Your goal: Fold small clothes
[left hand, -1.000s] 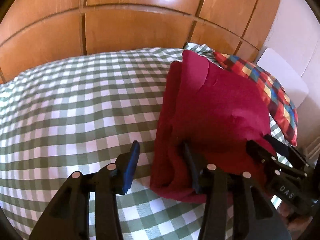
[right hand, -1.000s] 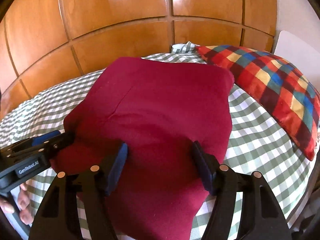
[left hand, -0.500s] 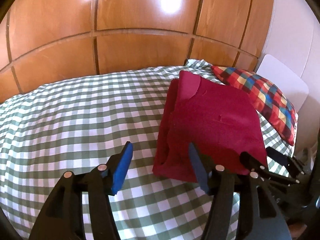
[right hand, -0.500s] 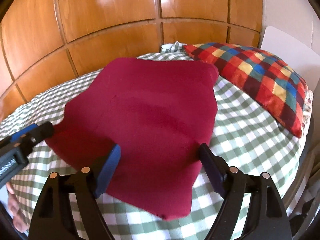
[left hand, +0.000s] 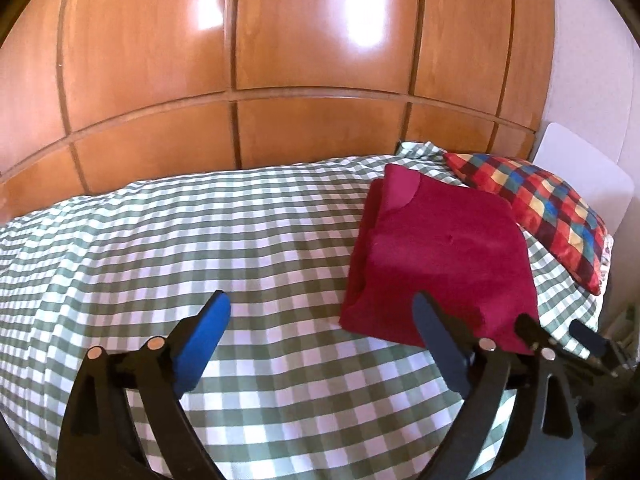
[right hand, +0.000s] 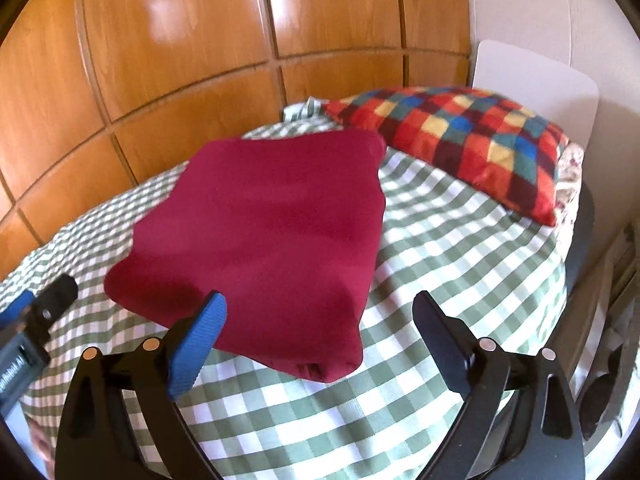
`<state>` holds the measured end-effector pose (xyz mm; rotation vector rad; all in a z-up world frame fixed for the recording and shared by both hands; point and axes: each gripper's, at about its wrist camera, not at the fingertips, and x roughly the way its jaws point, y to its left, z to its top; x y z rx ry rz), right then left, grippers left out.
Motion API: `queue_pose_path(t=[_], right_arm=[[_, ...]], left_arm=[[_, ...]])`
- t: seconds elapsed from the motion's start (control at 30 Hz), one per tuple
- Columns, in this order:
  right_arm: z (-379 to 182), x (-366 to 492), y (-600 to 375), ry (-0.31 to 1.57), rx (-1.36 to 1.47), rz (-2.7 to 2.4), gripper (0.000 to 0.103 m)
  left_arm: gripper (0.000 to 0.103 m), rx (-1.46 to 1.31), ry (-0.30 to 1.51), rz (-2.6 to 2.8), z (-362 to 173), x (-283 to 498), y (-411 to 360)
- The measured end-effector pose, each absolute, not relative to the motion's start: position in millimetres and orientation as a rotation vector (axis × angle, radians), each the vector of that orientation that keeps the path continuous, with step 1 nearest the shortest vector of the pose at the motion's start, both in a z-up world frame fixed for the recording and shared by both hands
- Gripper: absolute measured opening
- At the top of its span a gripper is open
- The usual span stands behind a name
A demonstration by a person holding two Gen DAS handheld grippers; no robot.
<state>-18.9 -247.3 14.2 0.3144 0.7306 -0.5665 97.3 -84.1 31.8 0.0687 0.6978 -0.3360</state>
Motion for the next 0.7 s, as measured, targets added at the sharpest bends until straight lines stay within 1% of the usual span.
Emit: queue_pose_path(t=[0.13,0.27,0.7], right_arm=[[24,-22,-243,0.690,0.295,-0.593,0.095],[27,-24,-242,0.684,0.287,-0.610,0.095],[24,-29,-234,0.706,0.278,-0.602,0.095]], left_arm=[[0.098,0.064,0.693,-0.322,31,92,-80],[0.100,0.068,0.686,-0.320,31,87,-79],[0.100,0.091,0.653,-0.301,38,79,-80]])
